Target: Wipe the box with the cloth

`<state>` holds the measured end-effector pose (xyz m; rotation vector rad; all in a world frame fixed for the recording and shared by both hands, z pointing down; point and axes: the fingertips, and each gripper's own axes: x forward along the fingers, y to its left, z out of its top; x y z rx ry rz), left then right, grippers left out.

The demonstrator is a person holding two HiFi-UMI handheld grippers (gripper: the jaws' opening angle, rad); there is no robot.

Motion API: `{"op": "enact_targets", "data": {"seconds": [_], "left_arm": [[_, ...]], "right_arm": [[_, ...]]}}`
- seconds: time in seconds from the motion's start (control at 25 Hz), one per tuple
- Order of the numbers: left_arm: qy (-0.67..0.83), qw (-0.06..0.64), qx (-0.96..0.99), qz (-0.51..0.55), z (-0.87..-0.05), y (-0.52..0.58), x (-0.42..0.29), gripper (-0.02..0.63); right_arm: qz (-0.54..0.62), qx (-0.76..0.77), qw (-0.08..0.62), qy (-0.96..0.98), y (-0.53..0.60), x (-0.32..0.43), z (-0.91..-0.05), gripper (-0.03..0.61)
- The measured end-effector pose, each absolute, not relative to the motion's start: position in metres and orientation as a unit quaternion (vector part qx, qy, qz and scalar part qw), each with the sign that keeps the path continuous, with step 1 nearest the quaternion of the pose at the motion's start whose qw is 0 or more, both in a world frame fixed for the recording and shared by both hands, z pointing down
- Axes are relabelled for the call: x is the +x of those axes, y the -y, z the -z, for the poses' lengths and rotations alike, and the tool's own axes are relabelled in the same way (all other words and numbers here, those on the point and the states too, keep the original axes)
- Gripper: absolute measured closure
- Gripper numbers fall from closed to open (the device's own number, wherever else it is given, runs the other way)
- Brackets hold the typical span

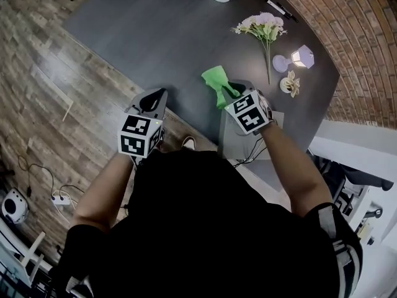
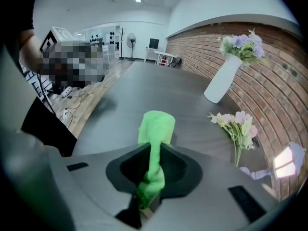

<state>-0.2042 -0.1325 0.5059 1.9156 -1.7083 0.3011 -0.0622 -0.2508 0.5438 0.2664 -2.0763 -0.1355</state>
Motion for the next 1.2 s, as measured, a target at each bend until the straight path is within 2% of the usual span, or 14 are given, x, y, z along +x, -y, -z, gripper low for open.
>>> {"op": "enact_targets", "data": {"seconds": [0.64, 1.2], "left_arm": [[0.609, 0.263, 0.739, -0.119, -0.484, 0.156, -0.131, 0.606], [0.598, 0.251, 0.744, -0.162, -0.483, 0.155, -0.068, 0.606]], "right_arm": [[0.029, 0.22, 0.502, 0.836, 0.314, 0.063, -0.543, 0.522], [0.1, 0.248, 0.52, 0.811, 0.358, 0.161, -0.533, 0.522]]}}
